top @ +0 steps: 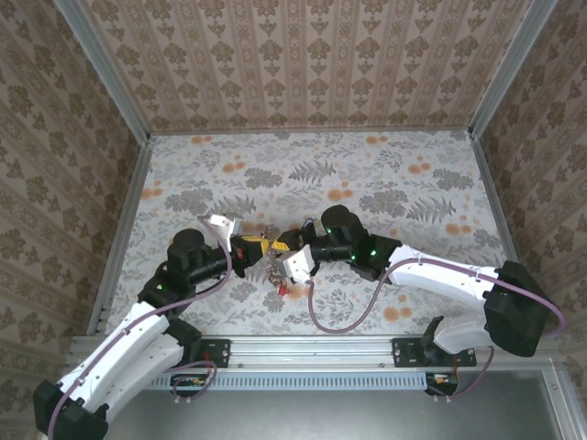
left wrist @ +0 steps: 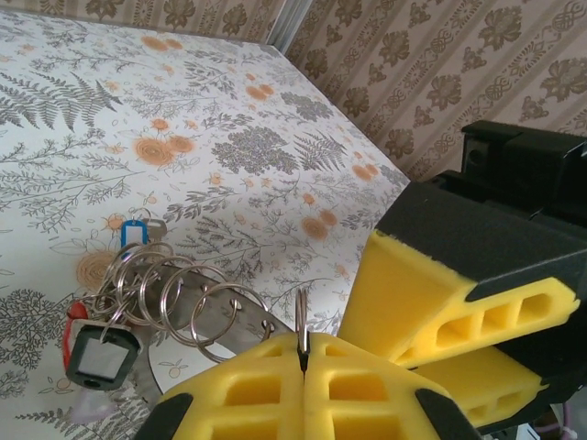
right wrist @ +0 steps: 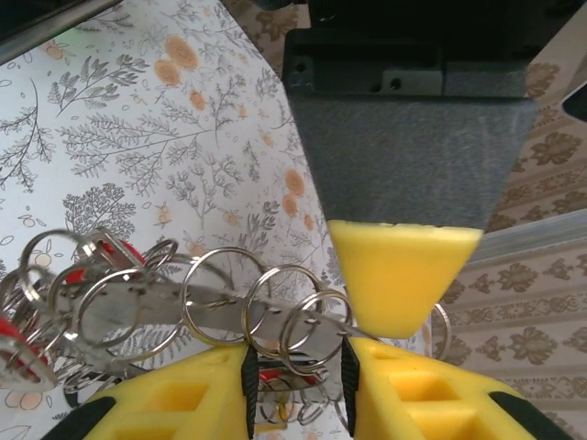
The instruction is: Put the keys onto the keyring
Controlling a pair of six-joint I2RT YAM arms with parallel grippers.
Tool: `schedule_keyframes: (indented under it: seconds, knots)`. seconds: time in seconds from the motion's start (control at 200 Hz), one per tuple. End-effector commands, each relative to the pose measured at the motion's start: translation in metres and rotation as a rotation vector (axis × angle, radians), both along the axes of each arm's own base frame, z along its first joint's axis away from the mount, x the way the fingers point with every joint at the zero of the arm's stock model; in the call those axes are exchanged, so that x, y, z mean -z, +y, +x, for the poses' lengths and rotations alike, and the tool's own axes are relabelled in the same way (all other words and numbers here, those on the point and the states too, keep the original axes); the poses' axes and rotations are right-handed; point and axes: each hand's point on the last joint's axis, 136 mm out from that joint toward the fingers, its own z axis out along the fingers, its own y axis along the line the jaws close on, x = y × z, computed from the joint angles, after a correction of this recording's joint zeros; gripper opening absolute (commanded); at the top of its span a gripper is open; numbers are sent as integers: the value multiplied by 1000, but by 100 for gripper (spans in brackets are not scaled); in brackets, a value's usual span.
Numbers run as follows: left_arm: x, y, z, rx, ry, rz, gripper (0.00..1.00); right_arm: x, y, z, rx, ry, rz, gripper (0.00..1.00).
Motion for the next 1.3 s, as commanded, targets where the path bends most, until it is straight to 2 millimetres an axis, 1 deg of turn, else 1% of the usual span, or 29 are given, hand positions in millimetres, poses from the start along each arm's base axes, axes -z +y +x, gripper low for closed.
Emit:
schedule_keyframes:
  seconds: [0.0, 0.07, 0.33, 0.55, 0.72, 0.835, 0.9, 0.935, 0.955, 0.96, 1.01, 1.055, 1.09, 1.125, 1.155, 1.195, 1.255, 1.295]
  knots:
    - [-33, -6, -2, 36, -103, -61, 0, -11, -2, -2, 3, -35, 20, 32]
    - [-33, -6, -2, 36, -102, -63, 0, -7, -3, -4, -4, -40, -6, 29]
    - [-34, -7, -2, 36, -101, -70, 0, -3, -1, -1, 1, -66, -18, 20]
    - [-33, -8, -3, 40, -100, -68, 0, -9, -2, 7, 38, -113, -4, 15]
    - [-29, -7, -3, 42, -107, -57, 0, -11, -4, 7, 52, -116, 3, 13]
    - [-26, -7, -3, 42, -109, -41, 0, -11, -5, 5, 51, -106, 1, 8]
    - [-22, -6, -3, 39, -110, -26, 0, -10, -7, 3, 49, -93, -5, 4]
    - [-20, -5, -2, 35, -110, -15, 0, -11, -7, 3, 50, -77, -5, 0]
    - [-19, -5, -2, 33, -113, -8, 0, -11, -7, 2, 52, -63, -6, 0]
    - [-19, -5, -2, 34, -114, -5, 1, -11, -7, 2, 52, -58, -6, 0]
    - [-20, -4, -5, 52, -149, 21, 28, -11, -8, 0, 57, -17, -11, 0]
    - [-20, -3, -10, 86, -200, 57, 48, -11, -8, -1, 69, 24, -9, 0]
    - [-19, -2, -14, 109, -239, 92, 59, -12, -9, 0, 81, 62, -6, 0]
    - [-18, 0, -17, 127, -280, 129, 66, -13, -10, -1, 89, 105, -13, 0]
    - [-18, 2, -20, 141, -314, 158, 70, -14, -11, -2, 93, 146, -15, 0]
    - [-18, 3, -25, 170, -359, 185, 71, -15, -13, -3, 100, 201, -14, 0]
    - [-17, 2, -35, 234, -423, 208, 66, -19, -15, -5, 108, 281, -1, 0]
    - [-15, 0, -41, 282, -456, 218, 61, -21, -15, -7, 109, 315, 10, 0]
